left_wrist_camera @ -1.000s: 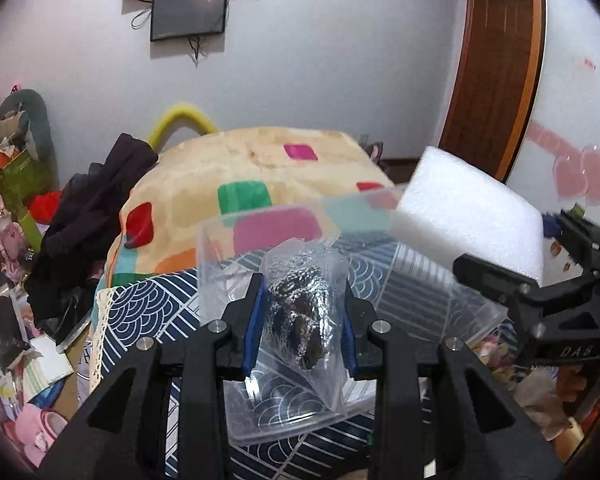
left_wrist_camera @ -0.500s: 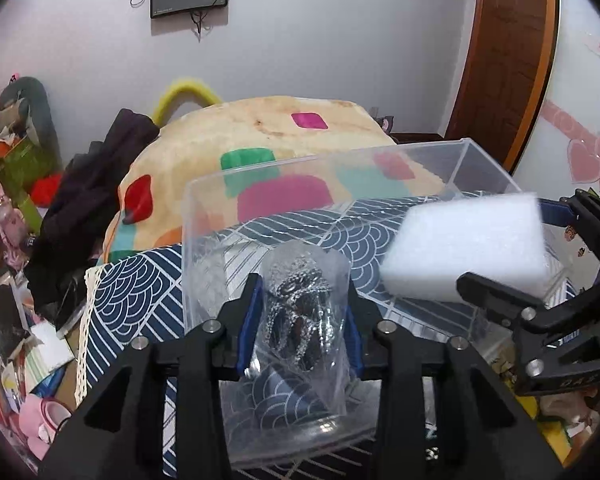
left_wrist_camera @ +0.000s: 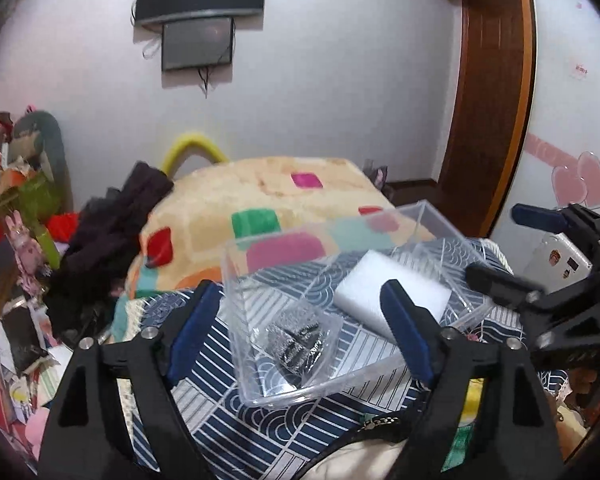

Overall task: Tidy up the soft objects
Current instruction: 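Lower the foam block and plastic bag into the clear box, open both grippers, then grasp the yellow sponge with the right gripper while left grasps black-trimmed cloth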

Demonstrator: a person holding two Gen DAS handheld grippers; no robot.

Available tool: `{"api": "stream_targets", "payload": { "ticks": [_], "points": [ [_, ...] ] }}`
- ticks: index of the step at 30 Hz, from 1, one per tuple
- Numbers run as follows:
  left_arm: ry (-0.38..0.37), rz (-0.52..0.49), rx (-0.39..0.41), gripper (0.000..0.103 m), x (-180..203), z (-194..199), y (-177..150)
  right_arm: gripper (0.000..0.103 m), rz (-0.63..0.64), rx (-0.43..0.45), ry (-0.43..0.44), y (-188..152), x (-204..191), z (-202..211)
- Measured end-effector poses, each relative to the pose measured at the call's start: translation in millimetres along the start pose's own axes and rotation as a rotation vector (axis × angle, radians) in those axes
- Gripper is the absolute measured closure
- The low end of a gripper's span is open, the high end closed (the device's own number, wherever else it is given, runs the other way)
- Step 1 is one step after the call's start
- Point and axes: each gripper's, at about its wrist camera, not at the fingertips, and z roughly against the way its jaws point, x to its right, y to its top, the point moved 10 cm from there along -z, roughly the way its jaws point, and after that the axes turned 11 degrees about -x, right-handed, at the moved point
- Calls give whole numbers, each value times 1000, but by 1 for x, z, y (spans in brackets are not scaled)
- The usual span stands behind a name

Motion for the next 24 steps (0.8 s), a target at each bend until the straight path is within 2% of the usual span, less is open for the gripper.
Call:
{"api": "stream_targets", "payload": {
  "ticks": [5,10,14,20,22,24],
  "points": [
    [16,-10,62,9,2,29,2,0,-24,102,-14,0,1,38],
    [-12,-5,80,3,3,52,-8,0,-53,139,-36,-18,3,52],
    [-23,-1,66,3,4,58,-27,0,-86,108,-25,-45,-1,43],
    [-35,-3,4,3,9,51,-65,0,-158,64,-18,-89,-7,33],
    [-64,10,-30,3,13,43,-84,1,-166,44,-4,-100,-12,32],
    [-90,14,-64,3,18,37,-100,10,-157,23,5,-108,-19,29]
  ]
}}
